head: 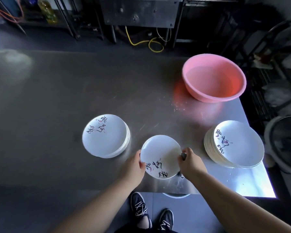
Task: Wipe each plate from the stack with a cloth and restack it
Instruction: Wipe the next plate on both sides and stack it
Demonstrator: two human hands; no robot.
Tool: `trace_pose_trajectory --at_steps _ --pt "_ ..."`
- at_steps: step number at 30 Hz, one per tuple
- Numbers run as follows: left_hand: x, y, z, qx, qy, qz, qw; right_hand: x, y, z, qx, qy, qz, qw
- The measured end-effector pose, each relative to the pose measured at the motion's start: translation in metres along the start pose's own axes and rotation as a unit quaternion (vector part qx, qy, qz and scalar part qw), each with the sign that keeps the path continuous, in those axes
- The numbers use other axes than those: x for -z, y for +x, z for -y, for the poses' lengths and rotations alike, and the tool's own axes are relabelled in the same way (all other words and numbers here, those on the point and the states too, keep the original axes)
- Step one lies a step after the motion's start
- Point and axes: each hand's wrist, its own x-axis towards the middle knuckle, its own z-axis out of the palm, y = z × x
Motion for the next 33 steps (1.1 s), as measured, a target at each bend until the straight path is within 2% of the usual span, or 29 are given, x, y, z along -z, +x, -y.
trace_pose_trajectory --at_steps 4,6,9,11,14,16,20,23,26,30,33 --pt "-0.003 -0.001 0.008 -0.028 -0.021 -0.009 0.999 0.002 0.005 -0.011 0.010 -0.013 -0.031 0.999" --pt "-0.004 -0.003 0.014 -0.082 0.059 -0.052 0.994 0.006 0.006 -0.012 0.045 -0.035 -0.074 0.996" --pt "-0.009 -0.003 0.024 -0.170 0.183 -0.093 0.964 0.002 0.009 -0.004 0.173 -0.024 -0.107 0.979" --pt "-0.013 -0.002 0.032 -0.198 0.213 -0.089 0.953 -0.009 0.014 0.005 0.268 -0.033 -0.078 0.960" --pt "-0.018 0.000 0.035 -0.207 0.241 -0.092 0.944 -0.030 0.019 0.016 0.340 -0.163 0.015 0.926" --pt "-0.018 0.000 0.034 -0.212 0.243 -0.098 0.942 -0.044 0.017 0.017 0.349 -0.241 0.056 0.904" --pt "-0.019 0.001 0.035 -0.223 0.249 -0.101 0.937 -0.054 0.020 0.013 0.342 -0.321 0.060 0.881" --pt "-0.019 0.001 0.035 -0.228 0.253 -0.107 0.934 -0.052 0.036 0.023 0.331 -0.335 0.038 0.881" --pt "-0.018 0.001 0.036 -0.223 0.258 -0.105 0.934 -0.052 0.037 0.027 0.351 -0.316 0.071 0.879" --pt "-0.021 0.004 0.038 -0.226 0.251 -0.112 0.935 -0.051 0.002 -0.005 0.457 -0.342 0.092 0.816" --pt "-0.022 0.005 0.039 -0.224 0.252 -0.113 0.935 -0.050 -0.004 -0.022 0.476 -0.351 0.108 0.799"
